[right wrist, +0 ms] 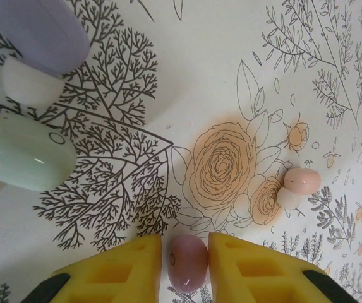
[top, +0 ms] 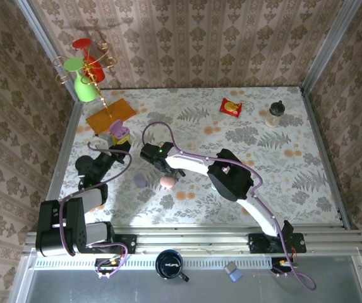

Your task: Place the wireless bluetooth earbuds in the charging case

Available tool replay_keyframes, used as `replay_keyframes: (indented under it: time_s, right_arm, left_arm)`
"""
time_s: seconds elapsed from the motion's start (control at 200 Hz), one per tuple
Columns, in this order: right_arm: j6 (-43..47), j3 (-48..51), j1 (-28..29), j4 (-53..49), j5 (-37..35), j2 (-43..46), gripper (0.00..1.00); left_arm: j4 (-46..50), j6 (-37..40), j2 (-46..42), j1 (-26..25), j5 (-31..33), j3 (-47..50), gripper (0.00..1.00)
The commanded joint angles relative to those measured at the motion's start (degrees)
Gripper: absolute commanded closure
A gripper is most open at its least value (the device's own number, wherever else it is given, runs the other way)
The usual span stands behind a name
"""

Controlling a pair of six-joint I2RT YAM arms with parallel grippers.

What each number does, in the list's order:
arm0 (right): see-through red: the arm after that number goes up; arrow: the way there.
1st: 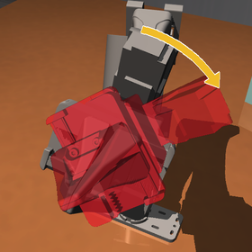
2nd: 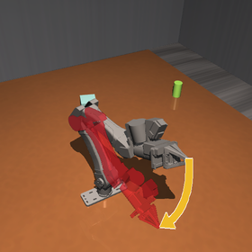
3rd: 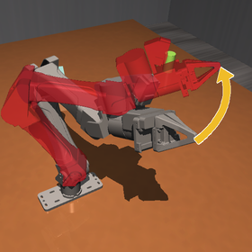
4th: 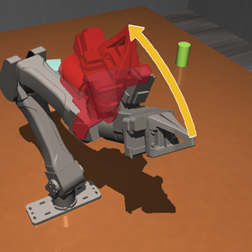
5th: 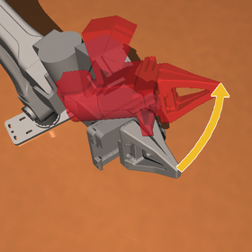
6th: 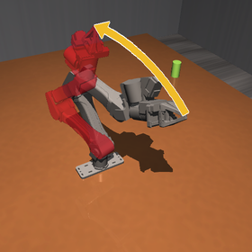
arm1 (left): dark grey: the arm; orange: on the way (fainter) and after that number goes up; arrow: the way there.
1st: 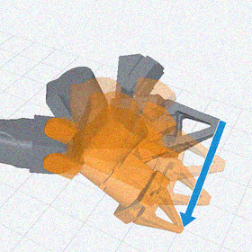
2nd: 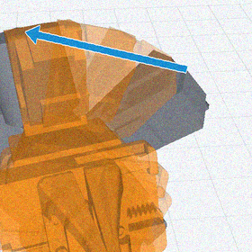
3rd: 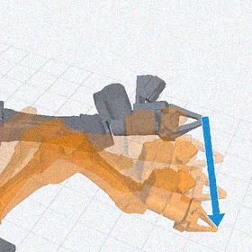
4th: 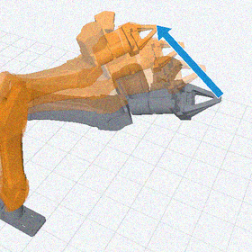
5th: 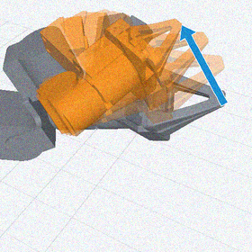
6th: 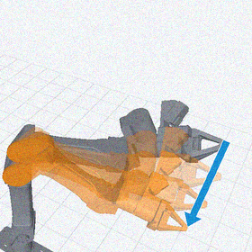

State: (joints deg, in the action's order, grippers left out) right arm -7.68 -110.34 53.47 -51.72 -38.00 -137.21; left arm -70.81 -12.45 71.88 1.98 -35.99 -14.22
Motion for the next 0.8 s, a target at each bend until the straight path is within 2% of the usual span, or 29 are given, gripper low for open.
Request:
replay_keyframes:
  time_s: [0.0,0.425,0.655,0.795]
  right_arm:
    - [-1.08,-1.80,0.04,-3.23,-2.33,-1.27,0.74]
    - [-1.68,-1.18,-0.19,-2.42,-1.70,0.19,0.84]
    - [-4.77,6.09,-1.45,3.50,5.26,8.59,0.84]
    - [-7.60,13.39,-3.37,8.54,12.51,16.05,0.84]
  left_arm:
    - [-2.24,0.06,-0.51,0.46,-0.49,0.07,0.85]
    - [-2.30,0.79,-0.19,0.38,-2.73,-0.02,0.85]
    - [-2.15,2.06,0.12,-0.53,-3.05,-0.04,0.85]
    - [-1.58,3.33,0.18,-1.77,-3.04,-0.28,0.85]
